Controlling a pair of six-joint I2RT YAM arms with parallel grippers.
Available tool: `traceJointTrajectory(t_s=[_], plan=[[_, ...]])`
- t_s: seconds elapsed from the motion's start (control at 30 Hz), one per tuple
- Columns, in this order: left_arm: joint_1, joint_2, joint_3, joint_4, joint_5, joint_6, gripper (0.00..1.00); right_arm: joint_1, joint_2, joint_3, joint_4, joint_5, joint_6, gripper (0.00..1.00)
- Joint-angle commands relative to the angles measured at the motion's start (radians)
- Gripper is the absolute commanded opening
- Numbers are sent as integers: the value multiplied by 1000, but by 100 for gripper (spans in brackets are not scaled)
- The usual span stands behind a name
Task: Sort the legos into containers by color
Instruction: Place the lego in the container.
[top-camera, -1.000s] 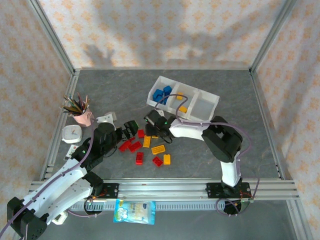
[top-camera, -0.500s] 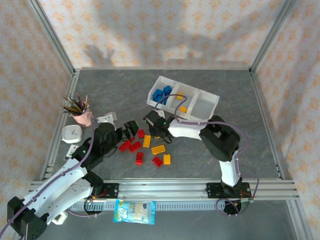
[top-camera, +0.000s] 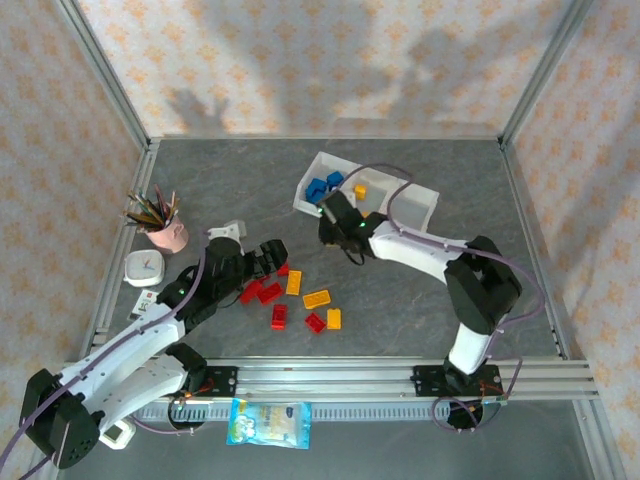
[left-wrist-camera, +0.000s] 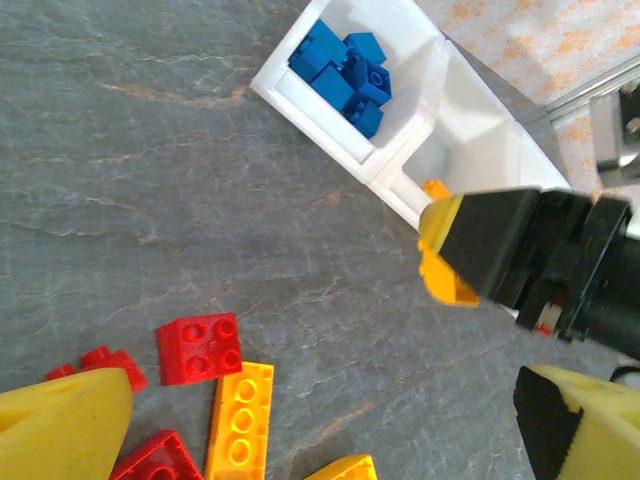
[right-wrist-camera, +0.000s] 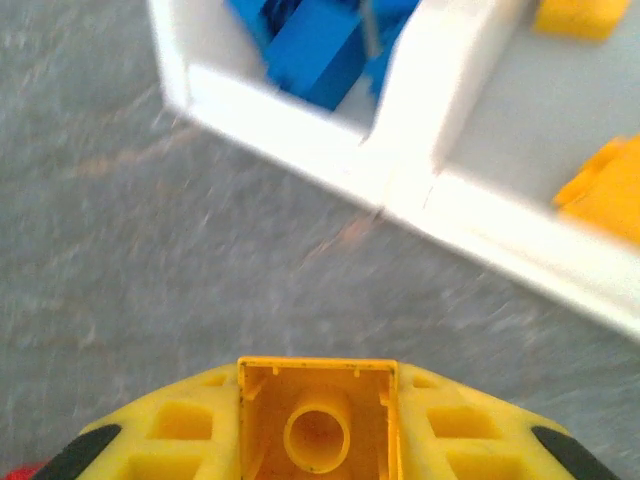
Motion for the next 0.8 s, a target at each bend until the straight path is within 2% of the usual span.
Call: traceJointTrajectory(t_s=[0.0,0.2,0.47,0.63,0.77], plan=[[8,44,56,71,37,23,99,-72,-11,49,-42,27,-59,30],[7,119,89,130,53,25,99,-179,101,184,-53,53,-119,30],[7,161,111,152,44,31,99,-233,283,350,-69,62,-141,32],[9,163,119,144,39,37,99,-238,310,384,-77,69,-148,46],[9,159,115,143,35,40,99,-238,277,367,-77,65,-150,51]])
